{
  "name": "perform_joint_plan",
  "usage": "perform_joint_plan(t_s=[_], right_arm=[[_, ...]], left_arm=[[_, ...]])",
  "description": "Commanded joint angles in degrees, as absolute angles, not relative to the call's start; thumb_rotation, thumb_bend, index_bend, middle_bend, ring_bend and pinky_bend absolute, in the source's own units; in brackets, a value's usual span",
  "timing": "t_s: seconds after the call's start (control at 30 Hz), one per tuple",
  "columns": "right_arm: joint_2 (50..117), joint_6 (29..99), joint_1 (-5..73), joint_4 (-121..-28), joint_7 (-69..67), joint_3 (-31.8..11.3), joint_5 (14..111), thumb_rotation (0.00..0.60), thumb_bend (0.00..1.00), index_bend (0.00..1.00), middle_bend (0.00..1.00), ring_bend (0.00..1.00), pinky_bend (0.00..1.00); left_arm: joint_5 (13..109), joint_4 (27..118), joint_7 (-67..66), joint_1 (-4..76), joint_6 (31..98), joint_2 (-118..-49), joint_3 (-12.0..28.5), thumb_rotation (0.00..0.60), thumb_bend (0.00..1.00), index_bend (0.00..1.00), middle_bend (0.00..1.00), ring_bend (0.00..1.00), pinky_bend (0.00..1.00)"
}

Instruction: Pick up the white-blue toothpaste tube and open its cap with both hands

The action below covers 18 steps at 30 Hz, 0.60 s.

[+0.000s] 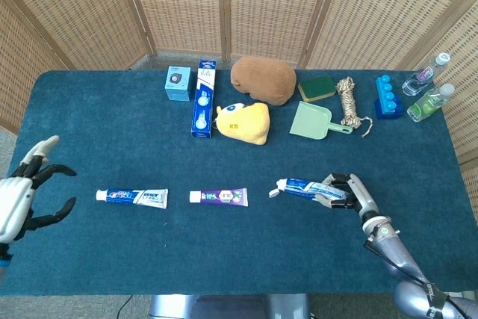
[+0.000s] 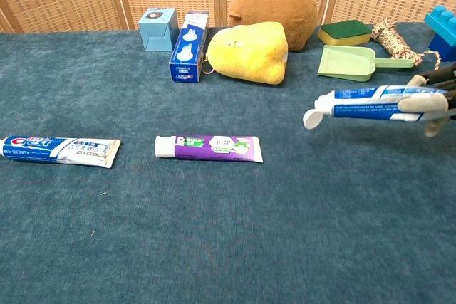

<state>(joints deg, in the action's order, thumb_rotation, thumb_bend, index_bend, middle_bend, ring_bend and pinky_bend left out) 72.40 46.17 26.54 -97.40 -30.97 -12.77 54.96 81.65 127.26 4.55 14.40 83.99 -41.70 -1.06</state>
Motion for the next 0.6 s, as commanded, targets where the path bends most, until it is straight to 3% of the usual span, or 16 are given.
perform_joint_plan(t_s=[0.03,0.23,0.6], right_arm=[[74.1,47.1,26.2,-95.9,-30.4,-12.7,55.8,0.600,0.49,0.95,0.73,0.61,0.47],[76.9,48.2,25.7,-92.5,-30.5,-12.7,58.6,0.600,0.44,0.86,0.63,0.48,0.28],[79.1,51.4,23.8,-88.1,-32.7,-12.2,65.1,0.600,0.21,0.36,0.29,0.12,0.20]], left_arm=[[82.8,126.8,5.9,12.5,85.3,-40.8,-1.9,0.600,0.29,0.36,0.05,0.00,0.18],[84.0,126.3,7.3,10.1,86.1,-40.6,-2.4,0.600,0.29,0.36,0.05,0.00,0.18],[83.6,125.0,8.4,7.9,86.2,-41.7,-1.9,0.600,0.29,0.35,0.04,0.00,0.18]])
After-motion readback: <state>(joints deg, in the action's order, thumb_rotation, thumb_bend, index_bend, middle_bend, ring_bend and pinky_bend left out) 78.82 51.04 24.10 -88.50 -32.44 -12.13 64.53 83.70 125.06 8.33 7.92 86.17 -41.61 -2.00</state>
